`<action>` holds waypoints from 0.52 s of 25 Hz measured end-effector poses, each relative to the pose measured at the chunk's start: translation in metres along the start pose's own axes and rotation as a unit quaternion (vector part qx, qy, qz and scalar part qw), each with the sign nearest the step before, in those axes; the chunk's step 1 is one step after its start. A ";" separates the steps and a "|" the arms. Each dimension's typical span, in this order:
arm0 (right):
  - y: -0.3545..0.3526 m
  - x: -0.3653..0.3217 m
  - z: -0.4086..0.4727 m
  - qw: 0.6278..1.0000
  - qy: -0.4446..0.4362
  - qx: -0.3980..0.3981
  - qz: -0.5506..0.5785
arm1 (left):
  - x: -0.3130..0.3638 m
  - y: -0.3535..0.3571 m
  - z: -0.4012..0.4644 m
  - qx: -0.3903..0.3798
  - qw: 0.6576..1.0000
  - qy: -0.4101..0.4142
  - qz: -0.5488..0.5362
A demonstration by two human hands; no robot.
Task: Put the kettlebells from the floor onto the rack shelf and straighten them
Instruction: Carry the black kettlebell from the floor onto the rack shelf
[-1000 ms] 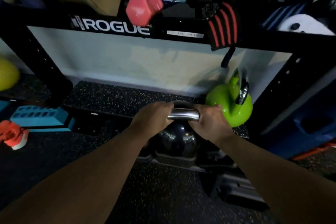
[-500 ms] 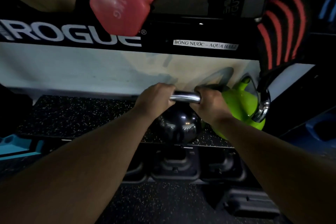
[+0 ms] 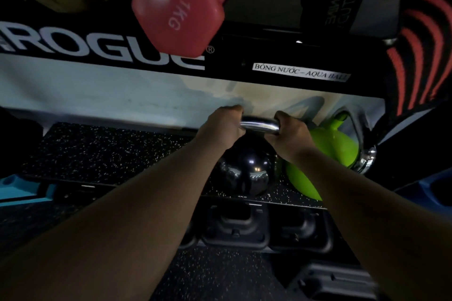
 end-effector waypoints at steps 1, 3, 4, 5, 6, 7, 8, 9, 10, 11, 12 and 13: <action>-0.001 0.000 0.000 1.000 0.004 -0.021 -0.021 | 0.001 0.000 -0.002 0.007 1.000 -0.006 -0.011; -0.007 -0.008 -0.005 0.994 -0.039 -0.037 -0.090 | 0.000 0.003 -0.011 0.014 0.999 -0.022 -0.041; -0.011 -0.017 -0.010 0.990 -0.084 -0.028 -0.114 | -0.002 0.004 -0.020 0.019 0.998 -0.031 -0.051; -0.015 -0.028 -0.018 0.984 -0.131 -0.018 -0.121 | -0.007 0.003 -0.034 0.031 0.997 -0.042 -0.058; -0.017 -0.041 -0.028 0.978 -0.170 -0.015 -0.117 | -0.013 0.002 -0.050 0.045 0.996 -0.058 -0.060; -0.017 -0.053 -0.040 0.973 -0.203 -0.018 -0.112 | -0.021 0.001 -0.070 0.057 0.994 -0.076 -0.055; -0.015 -0.066 -0.053 0.966 -0.230 -0.025 -0.112 | -0.028 -0.001 -0.092 0.061 0.993 -0.093 -0.042; -0.009 -0.080 -0.067 0.959 -0.255 -0.040 -0.118 | -0.036 -0.001 -0.116 0.055 0.992 -0.108 -0.026; 0.001 -0.094 -0.082 0.950 -0.278 -0.060 -0.129 | -0.044 -0.001 -0.143 0.044 0.992 -0.121 -0.013; 0.011 -0.106 -0.096 0.942 -0.298 -0.081 -0.133 | -0.052 -0.001 -0.168 0.037 0.991 -0.130 -0.008; 0.022 -0.118 -0.110 0.934 -0.316 -0.103 -0.130 | -0.060 0.000 -0.194 0.032 0.989 -0.142 -0.007; 0.038 -0.132 -0.129 0.923 -0.340 -0.128 -0.123 | -0.071 0.003 -0.228 0.028 0.986 -0.165 -0.008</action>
Point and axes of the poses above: each hand's wrist, its own z-axis towards the middle knuckle, its own y-axis out of the palm, x = y × z, the point moved 6 cm from there along z, towards the middle knuckle, and after that the axes turned 8 degrees about -x, right-handed, at the moved point
